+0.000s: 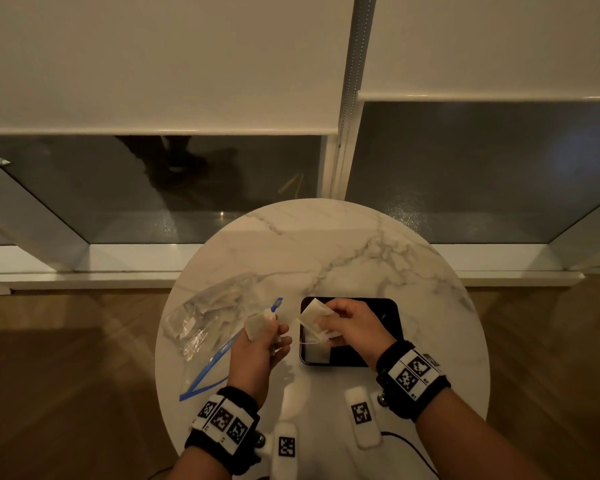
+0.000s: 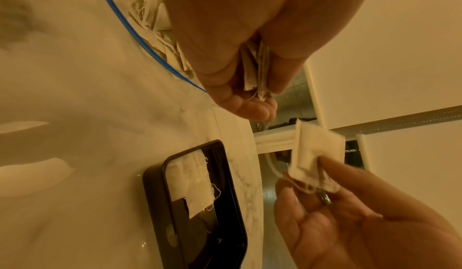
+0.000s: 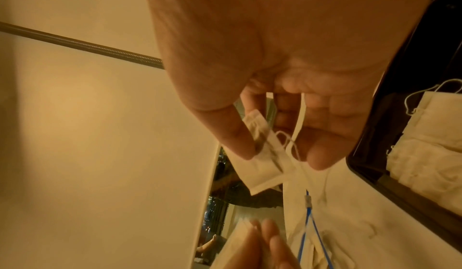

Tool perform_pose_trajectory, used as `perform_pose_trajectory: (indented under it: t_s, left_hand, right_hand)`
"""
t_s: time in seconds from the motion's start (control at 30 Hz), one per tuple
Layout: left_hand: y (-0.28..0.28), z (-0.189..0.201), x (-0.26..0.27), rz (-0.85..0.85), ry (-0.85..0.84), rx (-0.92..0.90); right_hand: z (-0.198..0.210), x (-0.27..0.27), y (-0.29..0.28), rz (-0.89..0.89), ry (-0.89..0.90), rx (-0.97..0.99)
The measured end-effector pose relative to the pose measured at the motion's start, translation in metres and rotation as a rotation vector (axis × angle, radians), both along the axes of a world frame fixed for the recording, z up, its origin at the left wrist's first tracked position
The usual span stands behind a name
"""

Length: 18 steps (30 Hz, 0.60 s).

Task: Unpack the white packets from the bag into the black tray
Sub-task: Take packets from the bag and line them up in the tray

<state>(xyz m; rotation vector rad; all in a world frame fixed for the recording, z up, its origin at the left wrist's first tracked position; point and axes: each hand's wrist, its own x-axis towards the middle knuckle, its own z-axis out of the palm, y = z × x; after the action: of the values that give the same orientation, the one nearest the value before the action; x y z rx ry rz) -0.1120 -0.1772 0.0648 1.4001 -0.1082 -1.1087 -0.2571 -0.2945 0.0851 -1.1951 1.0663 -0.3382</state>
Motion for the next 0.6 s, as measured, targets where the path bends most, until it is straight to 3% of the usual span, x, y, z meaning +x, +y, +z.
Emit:
perform_pose_trajectory:
  t_s: [0.17,0.33,0.47,0.6]
  left_hand:
    - [0.001,-0.01,0.006,0.0,0.024,0.049]
    - [0.003,-0.013,0.018,0.023,0.025,0.064]
    - [0.006,-0.015,0.025,0.03,0.007,0.067]
    - [0.01,-0.015,0.025,0.032,-0.004,0.073]
  right_hand:
    - [-0.012,-0.01,-0.021,-0.08,0.004,0.082]
    - [-0.043,-0.027,-0.045,-0.033,0.26,-0.063]
    - [-0.075,-0.034,-0.065,0.136,0.523,-0.287]
    - [-0.093,-0.03,-0.076,0.313,0.706,-0.343]
